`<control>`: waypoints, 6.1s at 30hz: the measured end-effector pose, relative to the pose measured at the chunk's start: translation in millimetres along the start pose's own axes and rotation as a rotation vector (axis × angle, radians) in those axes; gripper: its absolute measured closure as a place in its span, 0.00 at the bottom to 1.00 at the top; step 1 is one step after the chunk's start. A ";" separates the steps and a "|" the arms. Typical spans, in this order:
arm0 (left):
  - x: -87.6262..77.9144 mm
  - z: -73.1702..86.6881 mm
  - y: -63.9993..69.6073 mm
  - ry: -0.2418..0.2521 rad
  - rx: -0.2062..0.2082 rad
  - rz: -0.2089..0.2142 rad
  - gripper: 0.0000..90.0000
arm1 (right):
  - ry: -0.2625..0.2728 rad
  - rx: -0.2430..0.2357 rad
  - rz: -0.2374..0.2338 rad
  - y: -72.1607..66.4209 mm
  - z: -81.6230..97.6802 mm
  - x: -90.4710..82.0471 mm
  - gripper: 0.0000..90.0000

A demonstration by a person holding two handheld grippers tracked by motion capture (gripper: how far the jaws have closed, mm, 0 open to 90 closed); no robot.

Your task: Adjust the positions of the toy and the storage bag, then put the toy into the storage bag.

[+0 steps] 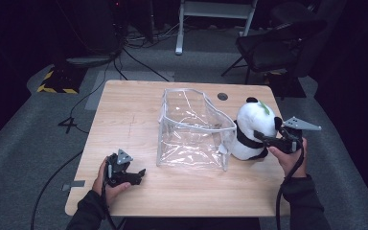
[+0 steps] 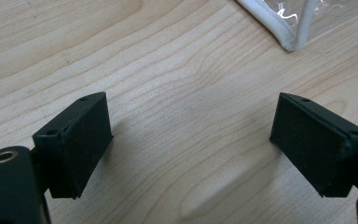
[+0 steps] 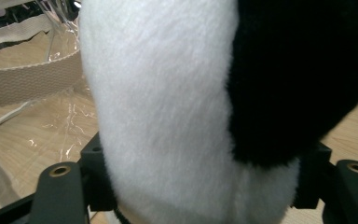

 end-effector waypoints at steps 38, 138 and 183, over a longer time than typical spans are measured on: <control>0.7 -0.2 0.1 0.001 -0.002 -0.001 0.13 | 0.137 -0.070 0.027 -7.4 -29.8 -28.8 0.46; 0.8 -0.3 -0.4 0.001 0.004 -0.001 0.13 | 0.239 -0.289 -0.306 -165.2 -162.3 48.1 0.45; 0.7 -0.3 -0.3 0.000 0.002 0.000 0.13 | -0.093 -0.261 -0.361 -164.1 -107.5 90.9 0.36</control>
Point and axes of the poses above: each handheld gripper's, and its own axes: x roughly forward along the jaws, z roughly out of its underside, y roughly to its right, the point moved 1 cm from there along x, roughly forward along the jaws, and after that the axes turned 15 degrees about y, right-handed, at the moved point
